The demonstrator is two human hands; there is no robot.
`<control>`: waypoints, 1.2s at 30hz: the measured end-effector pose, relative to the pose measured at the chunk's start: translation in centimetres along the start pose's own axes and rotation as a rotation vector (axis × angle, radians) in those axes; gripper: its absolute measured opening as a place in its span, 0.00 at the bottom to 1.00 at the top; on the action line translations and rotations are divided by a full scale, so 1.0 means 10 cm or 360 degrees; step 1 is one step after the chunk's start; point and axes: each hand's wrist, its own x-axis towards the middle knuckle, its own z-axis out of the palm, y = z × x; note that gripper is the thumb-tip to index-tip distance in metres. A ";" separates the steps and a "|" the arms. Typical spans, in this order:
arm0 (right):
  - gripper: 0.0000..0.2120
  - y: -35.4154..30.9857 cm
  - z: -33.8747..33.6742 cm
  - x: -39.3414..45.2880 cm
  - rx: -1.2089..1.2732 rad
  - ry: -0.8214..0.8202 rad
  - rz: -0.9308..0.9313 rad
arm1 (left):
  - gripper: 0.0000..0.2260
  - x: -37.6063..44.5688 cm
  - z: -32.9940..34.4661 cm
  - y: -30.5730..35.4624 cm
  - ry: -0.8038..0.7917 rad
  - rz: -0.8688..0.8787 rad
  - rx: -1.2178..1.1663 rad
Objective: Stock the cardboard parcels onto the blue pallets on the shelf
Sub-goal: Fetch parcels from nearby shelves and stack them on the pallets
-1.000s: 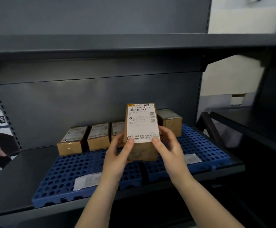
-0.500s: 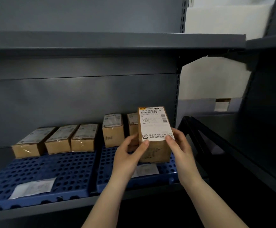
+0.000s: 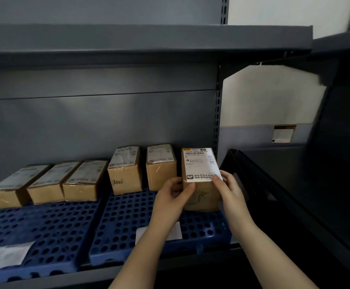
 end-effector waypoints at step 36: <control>0.24 0.15 0.35 1.11 -0.0558 -0.0069 0.0195 | 0.21 0.63 0.02 -0.23 -0.0094 0.0037 0.0584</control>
